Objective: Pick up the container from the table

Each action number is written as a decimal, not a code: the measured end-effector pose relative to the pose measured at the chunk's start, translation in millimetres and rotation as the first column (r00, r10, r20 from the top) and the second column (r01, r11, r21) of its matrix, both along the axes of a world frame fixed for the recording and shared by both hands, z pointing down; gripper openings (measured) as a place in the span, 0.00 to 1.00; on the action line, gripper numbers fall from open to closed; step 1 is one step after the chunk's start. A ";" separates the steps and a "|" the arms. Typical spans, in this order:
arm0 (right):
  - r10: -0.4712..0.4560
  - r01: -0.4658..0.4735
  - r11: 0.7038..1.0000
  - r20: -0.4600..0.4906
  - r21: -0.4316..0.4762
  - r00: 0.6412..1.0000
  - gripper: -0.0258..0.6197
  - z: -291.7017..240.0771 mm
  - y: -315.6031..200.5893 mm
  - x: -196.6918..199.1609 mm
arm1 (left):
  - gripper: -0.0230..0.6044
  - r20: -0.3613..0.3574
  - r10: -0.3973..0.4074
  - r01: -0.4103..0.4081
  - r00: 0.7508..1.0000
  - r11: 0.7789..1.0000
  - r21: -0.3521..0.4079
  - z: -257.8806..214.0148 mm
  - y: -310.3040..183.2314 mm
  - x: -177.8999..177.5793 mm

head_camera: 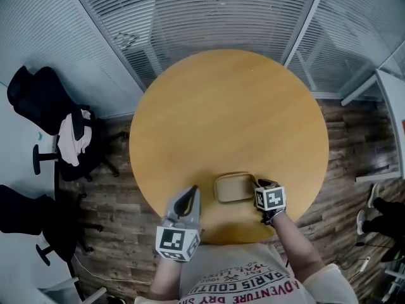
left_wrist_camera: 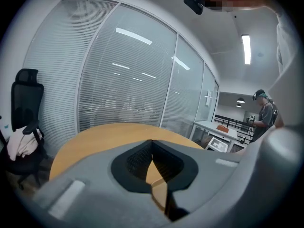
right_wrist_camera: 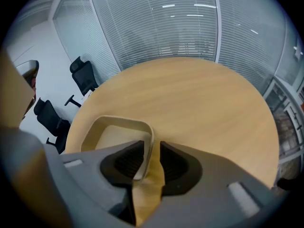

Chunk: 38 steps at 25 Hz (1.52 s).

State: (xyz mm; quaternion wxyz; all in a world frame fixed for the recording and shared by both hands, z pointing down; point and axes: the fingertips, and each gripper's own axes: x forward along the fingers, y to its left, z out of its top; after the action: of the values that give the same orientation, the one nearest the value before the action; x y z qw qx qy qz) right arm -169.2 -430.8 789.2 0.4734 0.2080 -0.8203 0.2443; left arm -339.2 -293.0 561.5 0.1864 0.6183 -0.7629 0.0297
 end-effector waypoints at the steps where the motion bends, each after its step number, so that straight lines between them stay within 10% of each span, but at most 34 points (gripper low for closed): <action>1: 0.003 -0.004 1.000 -0.011 -0.012 1.000 0.21 4.5 0.1 -0.7 | 0.05 0.000 -0.002 0.002 1.000 1.000 -0.001 0.4 -0.2 -1.5; 22: 0.094 -0.095 0.995 -0.064 -0.009 0.993 0.05 13.1 -3.4 -1.5 | 0.05 -0.014 0.001 -0.001 1.000 1.000 -0.014 2.8 4.6 -25.3; 38: 0.050 -0.125 0.957 0.277 0.261 0.960 0.05 -157.0 -15.7 -26.8 | 0.05 0.029 -0.007 0.006 1.000 0.999 0.048 -41.2 11.8 -10.2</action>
State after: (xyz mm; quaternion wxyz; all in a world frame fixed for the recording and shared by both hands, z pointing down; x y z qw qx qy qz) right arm -196.0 -446.5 632.2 0.3134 0.2733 -0.8926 0.1742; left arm -349.4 -281.2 520.2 0.1604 0.6196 -0.7681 0.0198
